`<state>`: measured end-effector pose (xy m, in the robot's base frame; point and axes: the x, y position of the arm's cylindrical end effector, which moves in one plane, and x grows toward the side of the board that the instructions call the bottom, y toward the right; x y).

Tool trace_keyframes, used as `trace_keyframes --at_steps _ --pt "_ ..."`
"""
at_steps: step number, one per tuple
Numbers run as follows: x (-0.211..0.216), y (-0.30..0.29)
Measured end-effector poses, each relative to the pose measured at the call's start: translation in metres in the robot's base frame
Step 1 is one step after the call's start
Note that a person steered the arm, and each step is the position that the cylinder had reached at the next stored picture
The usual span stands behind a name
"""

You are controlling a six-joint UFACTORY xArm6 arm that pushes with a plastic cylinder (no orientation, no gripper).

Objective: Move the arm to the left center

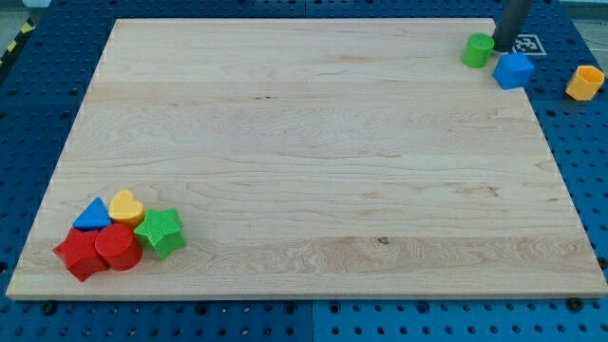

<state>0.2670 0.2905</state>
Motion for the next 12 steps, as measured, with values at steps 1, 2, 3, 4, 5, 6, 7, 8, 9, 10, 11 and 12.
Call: trace_keyframes --at_steps 1,2,3,4,5,6,7,8,9,10,11,12 --pt "0.020 0.002" --pt "0.044 0.002" --pt "0.053 0.002" --pt "0.066 0.002" --pt "0.082 0.001" --pt "0.093 -0.003" --pt "0.099 -0.015" --pt "0.099 -0.021" --pt "0.080 -0.035" --pt "0.059 -0.075" --pt "0.013 -0.121" --pt "-0.048 -0.124"
